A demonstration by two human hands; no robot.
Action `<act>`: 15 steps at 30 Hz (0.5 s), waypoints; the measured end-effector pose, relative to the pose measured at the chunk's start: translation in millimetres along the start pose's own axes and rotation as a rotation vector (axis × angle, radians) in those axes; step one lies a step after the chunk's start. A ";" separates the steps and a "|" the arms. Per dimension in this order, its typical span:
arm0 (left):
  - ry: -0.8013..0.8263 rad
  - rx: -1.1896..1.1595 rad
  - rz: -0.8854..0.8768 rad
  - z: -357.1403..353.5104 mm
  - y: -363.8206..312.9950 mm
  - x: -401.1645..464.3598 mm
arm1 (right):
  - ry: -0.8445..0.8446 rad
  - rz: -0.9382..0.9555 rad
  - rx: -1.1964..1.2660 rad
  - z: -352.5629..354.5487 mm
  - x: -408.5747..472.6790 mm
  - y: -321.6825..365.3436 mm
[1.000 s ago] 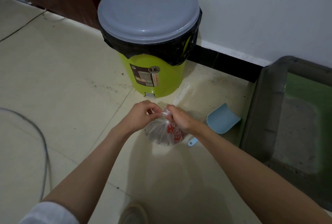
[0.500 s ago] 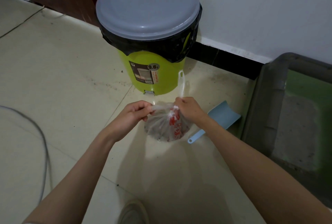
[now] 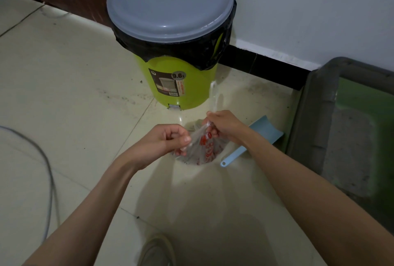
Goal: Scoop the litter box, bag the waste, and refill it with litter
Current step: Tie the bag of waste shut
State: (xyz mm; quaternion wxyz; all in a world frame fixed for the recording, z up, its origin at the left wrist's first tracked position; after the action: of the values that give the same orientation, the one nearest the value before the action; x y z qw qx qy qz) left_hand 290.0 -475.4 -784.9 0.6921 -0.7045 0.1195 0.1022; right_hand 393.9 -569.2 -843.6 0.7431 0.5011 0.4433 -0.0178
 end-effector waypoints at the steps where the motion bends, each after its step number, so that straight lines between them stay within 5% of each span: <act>1: 0.025 0.015 0.006 -4.3 -1.1 0.6 | -0.004 0.026 -0.043 0.0 0.0 2.2; 6: 0.065 0.039 0.082 -4.3 2.8 3.7 | 0.122 0.028 -0.081 -0.5 -3.0 0.7; 11: -0.326 0.217 0.007 31.9 21.9 31.6 | 0.219 0.049 -0.191 -5.2 -11.7 4.9; 15: -0.224 0.364 -0.090 -1.0 27.9 59.3 | 0.212 0.089 -0.226 0.5 -15.9 7.9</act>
State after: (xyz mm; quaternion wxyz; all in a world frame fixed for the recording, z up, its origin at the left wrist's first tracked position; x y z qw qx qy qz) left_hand 337.7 -478.4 -829.7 0.8207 -0.5567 0.0269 0.1254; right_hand 388.2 -572.2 -827.0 0.7438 0.4327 0.4956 0.1181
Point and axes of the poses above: each hand's wrist, its own x-axis towards the middle knuckle, its own z-axis out of the back of the hand, y = z × x, the point moved 10 cm from there along x, towards the middle knuckle, and after that the axes turned 4 degrees about -z, right-handed, at the moved point
